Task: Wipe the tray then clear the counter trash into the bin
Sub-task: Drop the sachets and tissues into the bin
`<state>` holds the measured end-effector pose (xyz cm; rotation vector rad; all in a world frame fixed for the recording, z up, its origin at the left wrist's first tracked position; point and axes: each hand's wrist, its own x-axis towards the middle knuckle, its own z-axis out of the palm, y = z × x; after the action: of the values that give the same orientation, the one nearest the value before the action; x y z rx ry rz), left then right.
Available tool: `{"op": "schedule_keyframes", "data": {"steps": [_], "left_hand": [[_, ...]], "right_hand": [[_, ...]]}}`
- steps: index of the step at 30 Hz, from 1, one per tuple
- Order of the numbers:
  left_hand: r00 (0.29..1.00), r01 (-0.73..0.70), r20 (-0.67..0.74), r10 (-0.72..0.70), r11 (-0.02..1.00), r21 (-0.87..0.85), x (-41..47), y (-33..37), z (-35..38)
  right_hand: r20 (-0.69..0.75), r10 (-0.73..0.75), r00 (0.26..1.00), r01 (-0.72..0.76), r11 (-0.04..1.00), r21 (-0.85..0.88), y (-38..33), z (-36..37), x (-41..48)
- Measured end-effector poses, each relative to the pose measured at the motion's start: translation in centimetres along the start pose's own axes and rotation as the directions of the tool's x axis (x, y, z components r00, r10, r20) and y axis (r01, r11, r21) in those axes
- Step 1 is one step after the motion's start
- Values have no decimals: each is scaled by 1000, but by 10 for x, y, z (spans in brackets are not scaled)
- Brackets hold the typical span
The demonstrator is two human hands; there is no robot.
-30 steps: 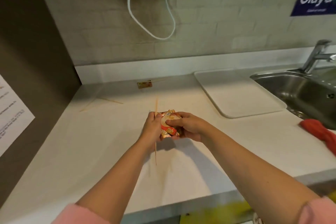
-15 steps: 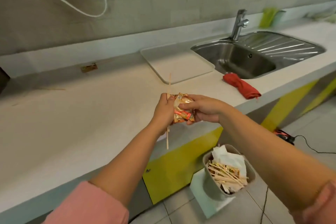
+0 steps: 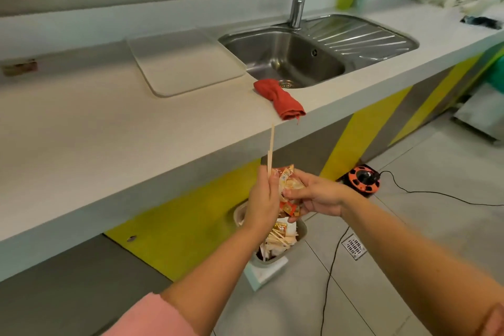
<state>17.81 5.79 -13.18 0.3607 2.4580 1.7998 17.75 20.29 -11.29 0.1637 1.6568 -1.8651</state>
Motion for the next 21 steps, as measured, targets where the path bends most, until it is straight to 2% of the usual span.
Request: {"op": "schedule_keyframes", "data": {"steps": [5, 9, 12, 16, 21], "left_hand": [[986, 166, 21, -166, 986, -23, -22, -42, 44], [925, 379, 64, -374, 921, -96, -26, -89, 63], [840, 536, 111, -530, 844, -26, -18, -121, 70], [650, 756, 205, -731, 648, -86, 6, -147, 75], [535, 837, 256, -805, 546, -33, 30, -168, 81]], "right_hand": [[50, 192, 980, -195, 980, 42, 56, -26, 4], [24, 302, 953, -303, 951, 55, 94, -35, 22], [-26, 364, 931, -363, 930, 56, 112, -40, 40], [-104, 428, 898, -422, 904, 72, 125, -50, 71], [-217, 479, 851, -476, 877, 68, 137, -65, 106]]}}
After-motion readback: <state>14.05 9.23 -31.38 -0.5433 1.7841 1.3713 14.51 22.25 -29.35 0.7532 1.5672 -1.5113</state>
